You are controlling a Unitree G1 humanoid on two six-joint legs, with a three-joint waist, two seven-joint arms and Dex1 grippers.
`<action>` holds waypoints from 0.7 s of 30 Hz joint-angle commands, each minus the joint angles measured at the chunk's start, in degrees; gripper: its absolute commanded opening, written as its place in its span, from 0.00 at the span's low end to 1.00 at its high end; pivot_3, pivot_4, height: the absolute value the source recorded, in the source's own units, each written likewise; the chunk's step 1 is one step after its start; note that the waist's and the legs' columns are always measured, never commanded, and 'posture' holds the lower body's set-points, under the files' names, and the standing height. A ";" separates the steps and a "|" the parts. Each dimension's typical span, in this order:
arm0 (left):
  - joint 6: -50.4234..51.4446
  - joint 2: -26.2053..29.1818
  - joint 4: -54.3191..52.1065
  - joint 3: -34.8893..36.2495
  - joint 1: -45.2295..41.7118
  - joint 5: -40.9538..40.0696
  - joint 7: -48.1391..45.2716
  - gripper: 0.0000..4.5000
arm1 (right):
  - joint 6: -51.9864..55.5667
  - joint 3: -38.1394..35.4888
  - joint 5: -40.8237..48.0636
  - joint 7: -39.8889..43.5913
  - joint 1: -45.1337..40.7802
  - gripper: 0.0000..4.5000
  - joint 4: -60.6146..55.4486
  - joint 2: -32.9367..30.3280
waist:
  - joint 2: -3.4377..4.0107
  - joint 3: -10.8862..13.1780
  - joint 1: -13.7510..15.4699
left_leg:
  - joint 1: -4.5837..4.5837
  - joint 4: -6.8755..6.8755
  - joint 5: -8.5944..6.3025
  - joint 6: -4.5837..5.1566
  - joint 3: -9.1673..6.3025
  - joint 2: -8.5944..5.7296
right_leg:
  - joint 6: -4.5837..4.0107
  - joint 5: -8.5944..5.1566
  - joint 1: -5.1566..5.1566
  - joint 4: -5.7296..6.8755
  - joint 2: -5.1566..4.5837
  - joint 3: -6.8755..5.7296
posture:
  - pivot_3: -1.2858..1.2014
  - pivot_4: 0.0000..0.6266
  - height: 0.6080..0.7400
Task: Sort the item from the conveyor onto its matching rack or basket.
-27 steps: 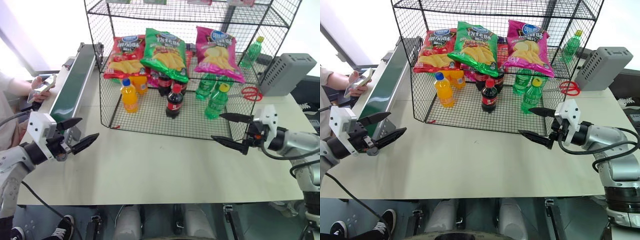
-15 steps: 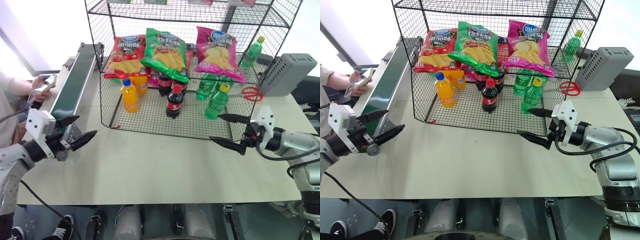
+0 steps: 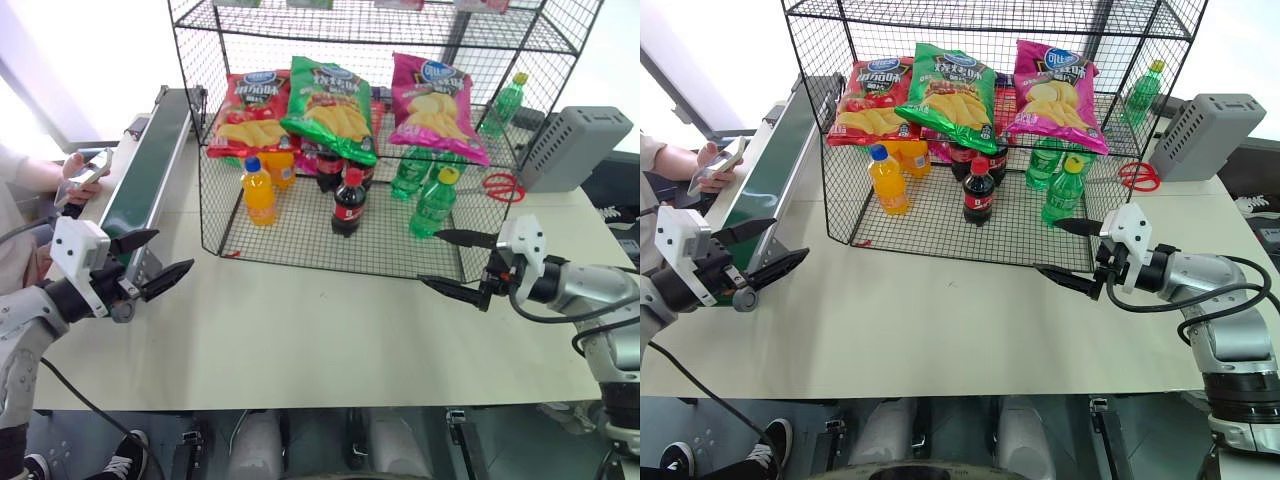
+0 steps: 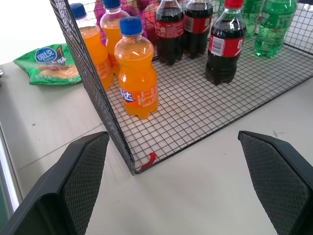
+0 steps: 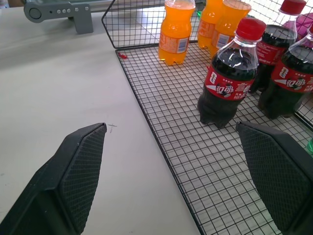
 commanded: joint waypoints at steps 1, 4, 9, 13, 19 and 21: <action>-1.42 0.39 -0.25 1.19 -0.41 0.17 -0.31 1.00 | -1.14 -0.50 -0.11 -0.03 -1.15 0.98 -0.17 0.03 | 0.00 0.00 0.00 | 0.00 0.00 0.00 0.00 0.00 0.00 | 0.00 0.00 0.00 0.00 0.00 0.00 | 0.52 0.24 1.00; -1.74 0.37 -0.28 1.08 -0.18 0.42 -0.58 1.00 | -1.22 -0.35 -0.16 0.06 -1.26 0.98 -0.12 0.07 | 0.00 0.00 0.00 | 0.00 0.00 0.00 0.00 0.00 0.00 | 0.00 0.00 0.00 0.00 0.00 0.00 | 0.52 0.24 1.00; -1.84 0.45 -0.14 1.07 -0.27 0.44 -0.81 1.00 | -0.94 -0.25 -0.32 -0.30 -1.76 0.98 0.11 0.32 | 0.00 0.00 0.00 | 0.00 0.00 0.00 0.00 0.00 0.00 | 0.00 0.00 0.00 0.00 0.00 0.00 | 0.52 0.24 1.00; -2.16 0.40 -0.04 0.97 -0.08 0.64 -0.77 1.00 | -0.99 -0.07 -0.45 -0.07 -1.41 0.98 -0.02 0.46 | 0.00 0.00 0.01 | 0.00 0.00 0.00 0.00 0.00 0.00 | 0.00 0.00 0.00 0.00 0.00 0.00 | 0.52 0.24 1.00; -2.38 0.38 0.01 0.84 -0.08 0.81 -0.87 1.00 | -1.25 -0.06 -0.84 -0.01 -1.59 0.98 0.05 0.54 | 0.00 0.00 0.01 | 0.00 0.00 0.00 0.00 0.00 0.00 | 0.00 0.00 0.00 0.00 0.00 0.00 | 0.52 0.24 1.00; -2.27 0.25 0.06 0.86 -0.20 0.70 -0.80 1.00 | -1.40 -0.02 -0.95 0.02 -1.71 0.98 0.07 0.56 | 0.00 0.00 0.01 | 0.00 0.00 0.00 0.00 0.00 0.00 | 0.00 0.00 0.00 0.00 0.00 0.00 | 0.52 0.24 1.00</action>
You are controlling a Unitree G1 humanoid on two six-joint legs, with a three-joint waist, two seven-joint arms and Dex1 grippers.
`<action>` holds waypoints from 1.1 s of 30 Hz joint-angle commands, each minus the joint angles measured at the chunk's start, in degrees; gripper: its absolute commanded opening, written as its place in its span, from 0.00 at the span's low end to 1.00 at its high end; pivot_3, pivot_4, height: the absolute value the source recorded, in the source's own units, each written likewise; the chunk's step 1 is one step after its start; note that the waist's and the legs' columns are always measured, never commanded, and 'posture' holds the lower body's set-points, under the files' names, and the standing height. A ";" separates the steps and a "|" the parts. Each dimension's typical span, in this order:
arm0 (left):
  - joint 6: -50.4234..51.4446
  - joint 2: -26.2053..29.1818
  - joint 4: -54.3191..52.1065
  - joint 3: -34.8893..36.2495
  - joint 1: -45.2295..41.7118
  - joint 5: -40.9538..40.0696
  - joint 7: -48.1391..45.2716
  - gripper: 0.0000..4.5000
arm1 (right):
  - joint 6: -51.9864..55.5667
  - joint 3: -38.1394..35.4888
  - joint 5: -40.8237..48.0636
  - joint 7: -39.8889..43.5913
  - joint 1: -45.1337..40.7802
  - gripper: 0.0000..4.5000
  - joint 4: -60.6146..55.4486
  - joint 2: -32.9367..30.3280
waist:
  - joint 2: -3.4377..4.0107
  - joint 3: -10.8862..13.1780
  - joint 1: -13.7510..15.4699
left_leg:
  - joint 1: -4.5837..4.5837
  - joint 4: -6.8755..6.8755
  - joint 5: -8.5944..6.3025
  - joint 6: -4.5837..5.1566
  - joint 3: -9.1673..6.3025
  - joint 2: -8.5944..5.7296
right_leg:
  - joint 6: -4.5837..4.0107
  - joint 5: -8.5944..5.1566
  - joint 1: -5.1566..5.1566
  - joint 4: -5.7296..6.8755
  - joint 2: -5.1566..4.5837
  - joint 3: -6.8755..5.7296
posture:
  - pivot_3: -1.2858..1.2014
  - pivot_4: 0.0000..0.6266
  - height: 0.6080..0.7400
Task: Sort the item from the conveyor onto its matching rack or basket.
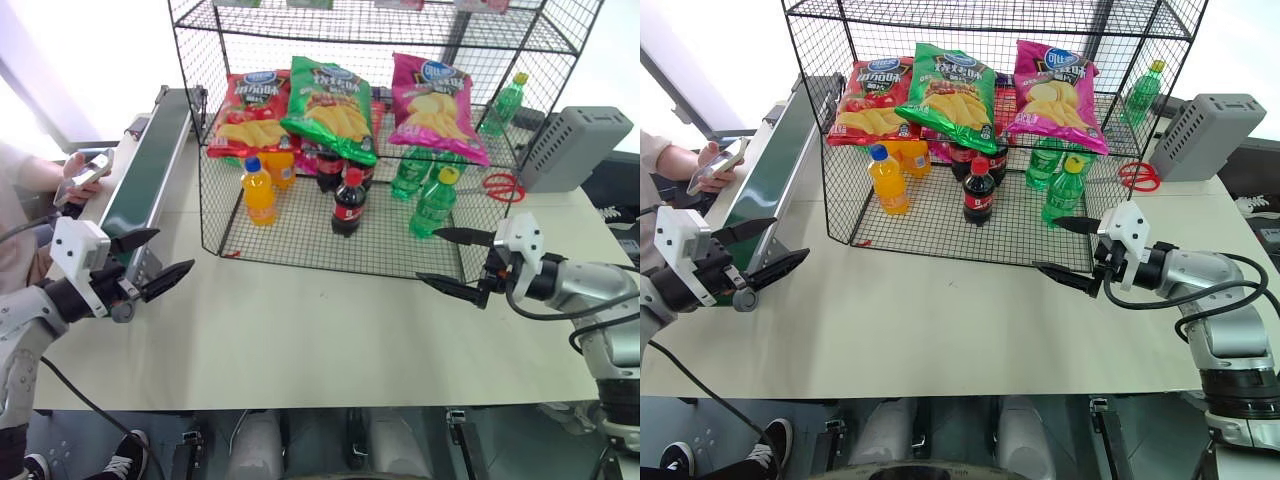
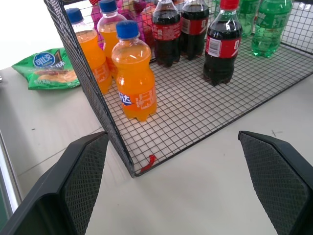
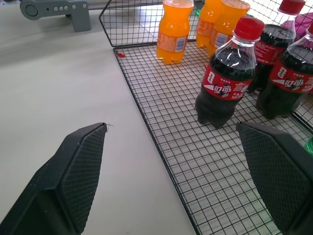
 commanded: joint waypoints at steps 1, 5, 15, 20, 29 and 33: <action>-1.13 0.19 0.00 0.87 -0.23 0.17 -0.13 1.00 | -1.30 -0.34 0.08 0.07 -0.70 0.98 -0.57 0.16 | 0.00 0.00 0.00 | 0.00 0.00 0.00 0.00 0.00 0.00 | 0.00 0.00 0.00 0.00 0.00 0.00 | 0.52 0.24 1.00; -1.54 0.00 -0.07 0.74 -0.32 0.36 -0.09 1.00 | -1.04 -0.26 0.20 0.04 -0.96 0.98 -0.53 0.21 | 0.00 0.00 -0.01 | 0.00 0.00 0.00 0.00 0.00 0.00 | 0.00 0.00 0.00 0.00 0.00 0.00 | 0.52 0.24 1.00; -2.31 -1.88 -1.25 0.06 -0.29 0.62 1.43 1.00 | -2.35 1.78 -1.11 0.35 -3.49 0.98 1.78 0.86 | 0.00 0.00 -0.06 | 0.01 0.00 0.00 0.00 0.01 0.00 | 0.00 0.00 0.00 0.01 0.00 0.00 | 0.52 0.24 1.00; -2.52 -2.86 -1.60 -0.10 0.22 0.83 1.88 1.00 | -2.95 1.96 -1.37 0.66 -3.96 0.98 2.16 0.82 | 0.00 0.00 0.00 | 0.01 0.00 0.00 0.00 0.01 0.00 | 0.00 0.00 0.00 0.03 0.00 0.00 | 0.52 0.24 1.00; -2.21 -2.34 -0.59 -0.86 -1.65 0.92 1.43 1.00 | -3.44 1.83 -1.88 0.48 -3.38 0.98 1.80 1.07 | 0.00 0.00 0.01 | 0.01 0.01 0.00 0.00 0.01 0.00 | 0.00 0.00 0.00 0.03 -0.01 0.00 | 0.52 0.24 1.00; -2.21 -2.55 -0.59 -1.26 -1.80 1.05 1.46 1.00 | -4.01 1.75 -1.86 0.47 -3.34 0.98 1.69 1.24 | 0.00 0.00 -0.07 | 0.02 0.01 0.00 0.00 0.01 0.00 | 0.00 0.00 0.00 0.04 0.00 0.00 | 0.52 0.24 1.00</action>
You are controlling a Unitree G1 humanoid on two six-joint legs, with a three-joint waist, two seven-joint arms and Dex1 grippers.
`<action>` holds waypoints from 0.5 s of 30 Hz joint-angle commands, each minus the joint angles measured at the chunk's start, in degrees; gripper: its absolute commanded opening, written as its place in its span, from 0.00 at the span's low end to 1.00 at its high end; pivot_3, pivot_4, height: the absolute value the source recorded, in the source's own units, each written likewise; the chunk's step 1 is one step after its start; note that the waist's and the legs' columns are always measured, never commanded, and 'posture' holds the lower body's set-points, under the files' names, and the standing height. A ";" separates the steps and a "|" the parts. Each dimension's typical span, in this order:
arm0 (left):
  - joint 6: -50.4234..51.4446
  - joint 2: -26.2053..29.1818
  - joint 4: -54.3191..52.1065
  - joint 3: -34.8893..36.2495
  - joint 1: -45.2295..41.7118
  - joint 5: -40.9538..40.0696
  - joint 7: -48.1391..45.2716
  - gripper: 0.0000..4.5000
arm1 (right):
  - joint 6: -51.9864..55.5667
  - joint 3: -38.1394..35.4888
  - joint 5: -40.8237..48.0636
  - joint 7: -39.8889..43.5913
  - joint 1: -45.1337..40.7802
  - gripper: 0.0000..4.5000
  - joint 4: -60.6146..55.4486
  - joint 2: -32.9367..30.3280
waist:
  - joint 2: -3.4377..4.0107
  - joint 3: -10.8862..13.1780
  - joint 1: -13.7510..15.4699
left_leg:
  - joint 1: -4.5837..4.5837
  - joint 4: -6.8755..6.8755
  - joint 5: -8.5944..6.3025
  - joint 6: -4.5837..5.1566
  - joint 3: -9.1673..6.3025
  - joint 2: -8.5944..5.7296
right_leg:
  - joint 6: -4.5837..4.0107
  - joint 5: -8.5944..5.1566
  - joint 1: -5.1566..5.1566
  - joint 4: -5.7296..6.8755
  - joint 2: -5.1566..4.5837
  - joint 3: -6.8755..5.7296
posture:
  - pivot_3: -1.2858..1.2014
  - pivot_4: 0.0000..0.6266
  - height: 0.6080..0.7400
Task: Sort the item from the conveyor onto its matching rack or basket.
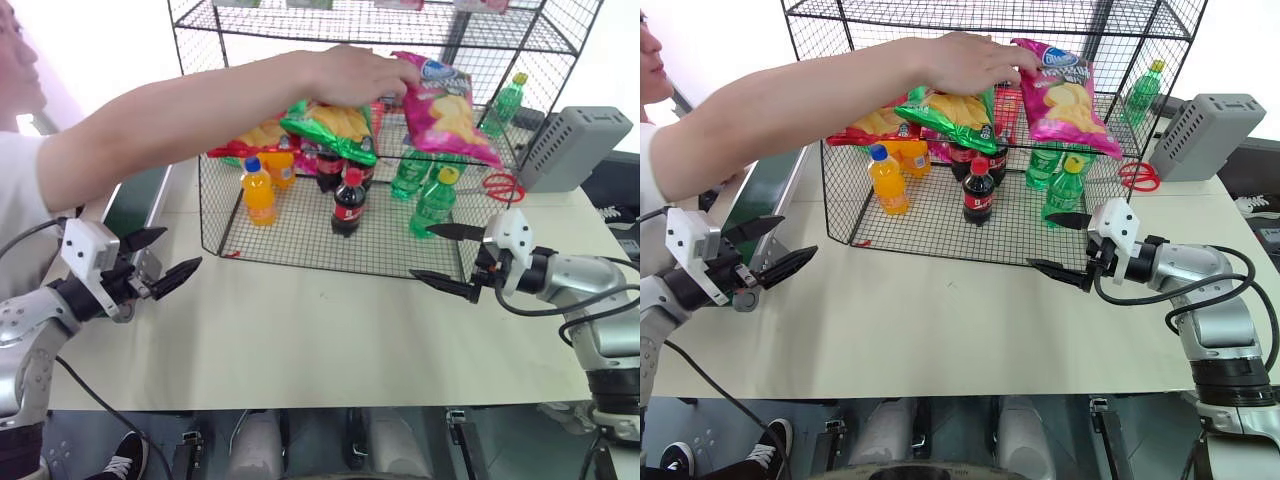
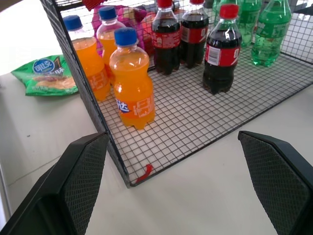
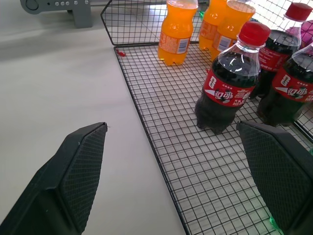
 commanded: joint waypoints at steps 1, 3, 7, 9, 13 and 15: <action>-0.94 0.39 -0.57 0.21 -0.41 0.34 0.14 1.00 | -1.24 -0.89 0.83 -0.08 -0.38 0.98 -0.87 0.58 | 0.00 0.00 0.00 | 0.00 0.00 0.00 0.00 0.00 0.00 | 0.00 0.00 0.00 0.00 0.00 0.00 | 0.52 0.24 1.00; -0.94 0.33 -0.64 0.02 -0.46 0.29 0.19 1.00 | -1.11 -0.92 1.02 0.02 -0.44 0.98 -1.02 0.60 | 0.00 0.00 0.03 | 0.00 0.00 0.00 0.00 0.00 0.00 | 0.00 0.00 0.00 0.01 0.00 0.00 | 0.52 0.24 1.00; -0.98 0.31 -0.67 0.13 -0.36 0.13 0.32 1.00 | -1.19 -0.85 0.86 0.23 -0.40 0.98 -1.16 0.54 | 0.00 0.00 0.04 | 0.00 0.00 0.00 0.00 0.00 0.00 | 0.00 0.00 0.00 0.01 0.00 0.00 | 0.52 0.24 1.00; -1.01 0.09 -1.06 0.11 0.01 0.08 0.42 1.00 | -1.47 -0.59 0.51 0.29 -0.58 0.98 -0.90 0.57 | 0.00 0.00 0.04 | 0.00 0.00 0.00 0.00 0.00 0.00 | 0.00 0.00 0.00 0.01 0.00 0.00 | 0.52 0.24 1.00; -0.91 0.16 -1.14 0.27 -0.04 -0.04 0.50 1.00 | -0.98 -0.52 1.12 0.44 -1.16 0.98 -1.09 0.87 | 0.00 0.00 0.04 | 0.00 0.00 0.00 0.00 0.00 0.00 | 0.00 0.00 0.00 0.01 0.00 0.00 | 0.52 0.24 1.00; -0.87 0.19 -1.11 0.35 -0.06 -0.09 0.51 1.00 | -0.08 -0.84 2.13 0.17 -1.49 0.98 -1.43 1.33 | 0.00 0.00 0.01 | 0.00 0.00 0.00 0.00 0.00 0.00 | 0.00 0.00 0.00 0.01 0.00 0.00 | 0.52 0.24 1.00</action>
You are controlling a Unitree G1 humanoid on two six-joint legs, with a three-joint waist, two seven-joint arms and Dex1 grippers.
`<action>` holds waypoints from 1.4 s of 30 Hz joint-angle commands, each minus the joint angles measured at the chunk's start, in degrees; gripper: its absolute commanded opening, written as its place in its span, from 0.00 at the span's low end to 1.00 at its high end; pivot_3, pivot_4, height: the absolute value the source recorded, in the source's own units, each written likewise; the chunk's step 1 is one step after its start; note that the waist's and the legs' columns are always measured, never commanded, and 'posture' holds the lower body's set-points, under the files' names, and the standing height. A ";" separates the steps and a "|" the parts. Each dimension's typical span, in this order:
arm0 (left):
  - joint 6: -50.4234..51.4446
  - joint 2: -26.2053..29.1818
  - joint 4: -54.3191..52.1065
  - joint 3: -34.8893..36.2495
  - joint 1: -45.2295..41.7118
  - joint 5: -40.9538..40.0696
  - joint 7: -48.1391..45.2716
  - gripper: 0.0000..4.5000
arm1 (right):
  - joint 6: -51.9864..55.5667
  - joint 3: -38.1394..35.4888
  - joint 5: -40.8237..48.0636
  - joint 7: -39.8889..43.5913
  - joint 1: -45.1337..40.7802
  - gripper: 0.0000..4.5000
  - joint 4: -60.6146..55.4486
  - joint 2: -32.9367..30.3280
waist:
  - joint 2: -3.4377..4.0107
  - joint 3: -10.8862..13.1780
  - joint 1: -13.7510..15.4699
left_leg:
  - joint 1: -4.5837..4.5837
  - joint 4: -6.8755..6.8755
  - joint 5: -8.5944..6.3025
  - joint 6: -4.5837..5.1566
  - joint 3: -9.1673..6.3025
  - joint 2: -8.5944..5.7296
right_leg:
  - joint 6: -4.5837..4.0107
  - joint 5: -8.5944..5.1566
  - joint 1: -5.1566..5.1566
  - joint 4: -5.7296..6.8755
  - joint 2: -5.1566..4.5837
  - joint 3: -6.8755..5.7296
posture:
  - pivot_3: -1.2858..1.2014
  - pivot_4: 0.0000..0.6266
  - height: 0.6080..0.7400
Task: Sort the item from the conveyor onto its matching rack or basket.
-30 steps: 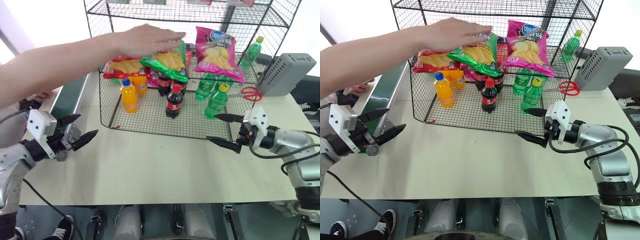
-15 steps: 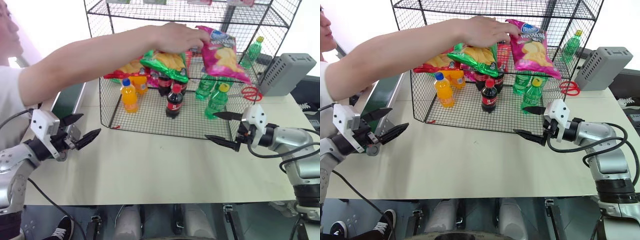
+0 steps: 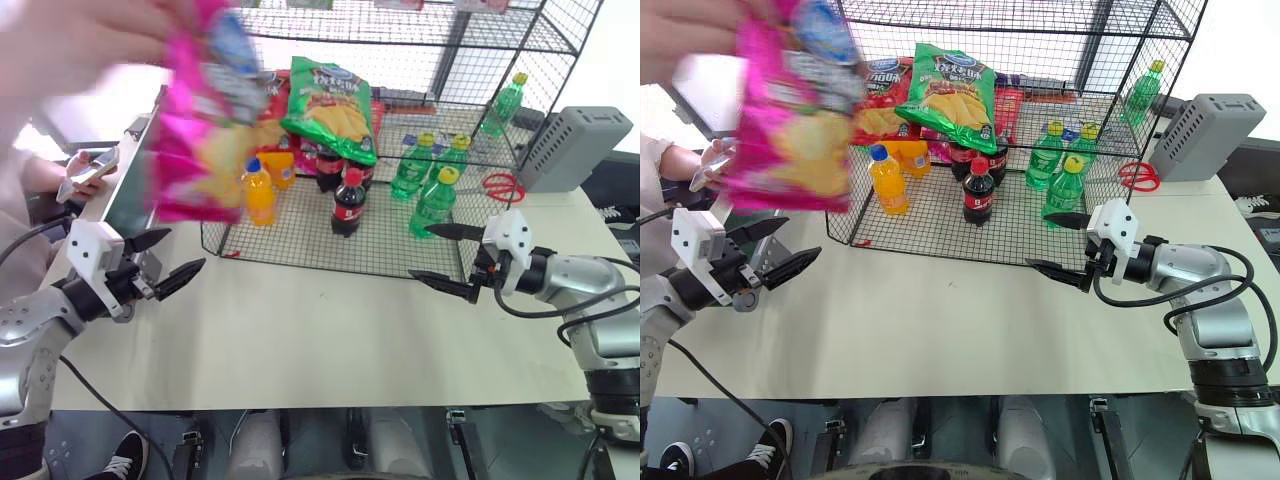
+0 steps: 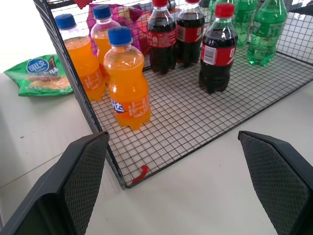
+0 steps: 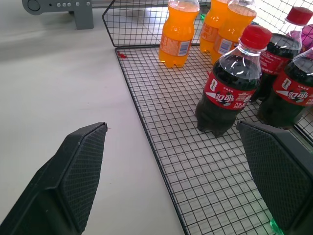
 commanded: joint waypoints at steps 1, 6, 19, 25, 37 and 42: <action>-0.87 0.27 -1.15 1.11 -0.05 -0.09 0.37 1.00 | 0.76 -0.93 2.41 -0.19 -1.56 0.98 -1.55 0.90 | 0.00 0.00 -0.05 | 0.00 0.00 0.00 0.00 0.00 0.00 | 0.00 0.00 0.00 0.00 0.00 0.00 | 0.52 0.24 1.00; -0.90 0.38 -1.31 1.14 0.37 0.05 0.28 1.00 | 1.15 -0.46 2.29 -0.21 -2.12 0.98 -1.72 1.27 | 0.00 0.00 0.01 | 0.00 0.00 0.00 0.00 0.00 0.00 | 0.00 0.00 0.00 0.00 -0.01 0.00 | 0.52 0.24 1.00; 0.74 1.71 -0.76 1.54 1.53 -0.96 -1.38 1.00 | 1.07 0.33 1.68 0.07 -2.85 0.98 -1.51 1.39 | 0.00 0.00 0.00 | 0.00 0.00 0.00 0.00 0.00 0.00 | 0.00 0.00 0.00 0.01 -0.01 0.00 | 0.52 0.24 1.00; 0.10 1.56 -0.09 3.03 4.26 -3.92 -6.30 1.00 | 0.47 0.46 1.31 0.11 -2.56 0.98 -1.32 1.33 | 0.00 0.00 -0.08 | 0.01 0.00 0.00 0.00 0.01 0.00 | 0.00 0.00 0.00 0.01 0.00 0.00 | 0.52 0.24 1.00; 2.48 2.01 0.26 5.27 5.02 -6.18 -5.94 1.00 | 0.17 1.30 1.06 0.31 -3.39 0.98 -0.95 2.03 | 0.00 0.00 -0.02 | 0.01 0.01 0.00 0.00 0.00 0.00 | 0.00 0.00 0.00 0.01 -0.01 0.00 | 0.52 0.24 1.00; -0.77 1.53 0.33 5.88 4.80 -5.51 -6.47 1.00 | -0.11 1.86 0.71 0.53 -3.68 0.98 -0.65 2.36 | 0.00 0.00 -0.03 | 0.01 0.01 0.00 0.00 0.00 0.01 | 0.00 0.00 0.00 0.01 0.00 0.00 | 0.52 0.24 1.00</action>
